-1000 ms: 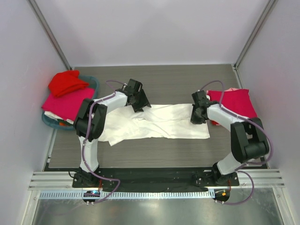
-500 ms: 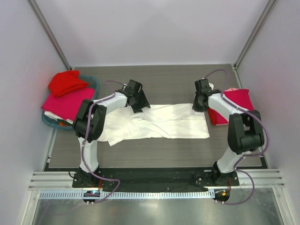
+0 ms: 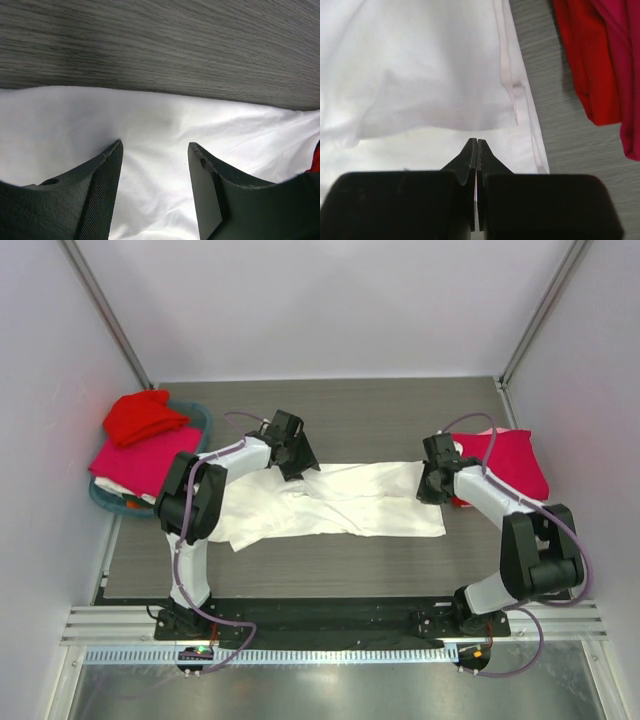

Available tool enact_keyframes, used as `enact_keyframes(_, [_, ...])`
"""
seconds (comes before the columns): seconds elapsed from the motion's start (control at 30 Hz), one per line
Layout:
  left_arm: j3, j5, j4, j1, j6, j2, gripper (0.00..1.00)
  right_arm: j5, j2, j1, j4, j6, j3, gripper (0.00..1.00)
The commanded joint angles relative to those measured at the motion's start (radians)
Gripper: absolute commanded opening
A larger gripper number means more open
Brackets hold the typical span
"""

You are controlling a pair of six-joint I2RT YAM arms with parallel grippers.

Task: Fold and stack the t-shirts
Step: Fold the tshirt

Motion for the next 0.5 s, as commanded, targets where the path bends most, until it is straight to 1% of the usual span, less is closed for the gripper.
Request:
enact_keyframes(0.0, [-0.021, -0.054, -0.099, 0.001, 0.043, 0.014, 0.58, -0.01, -0.096, -0.009, -0.013, 0.022, -0.027, 0.01])
enact_keyframes(0.17, [-0.024, -0.063, -0.096, -0.003, 0.048, -0.001, 0.59, -0.029, -0.1, -0.007, -0.013, 0.028, 0.027, 0.01])
enact_keyframes(0.23, [-0.018, -0.042, -0.093, -0.003, 0.07, -0.018, 0.6, -0.041, -0.084, -0.009, -0.008, 0.027, 0.054, 0.01])
enact_keyframes(0.3, [-0.024, -0.051, -0.107, -0.003, 0.078, -0.042, 0.6, -0.047, -0.049, -0.009, -0.012, 0.022, 0.099, 0.01])
enact_keyframes(0.4, [-0.057, -0.091, -0.131, -0.006, 0.092, -0.139, 0.6, -0.034, -0.012, -0.009, -0.011, 0.011, 0.122, 0.01])
enact_keyframes(0.47, [-0.065, -0.199, -0.197, -0.005, 0.119, -0.217, 0.62, -0.018, 0.018, -0.009, -0.006, 0.005, 0.123, 0.01])
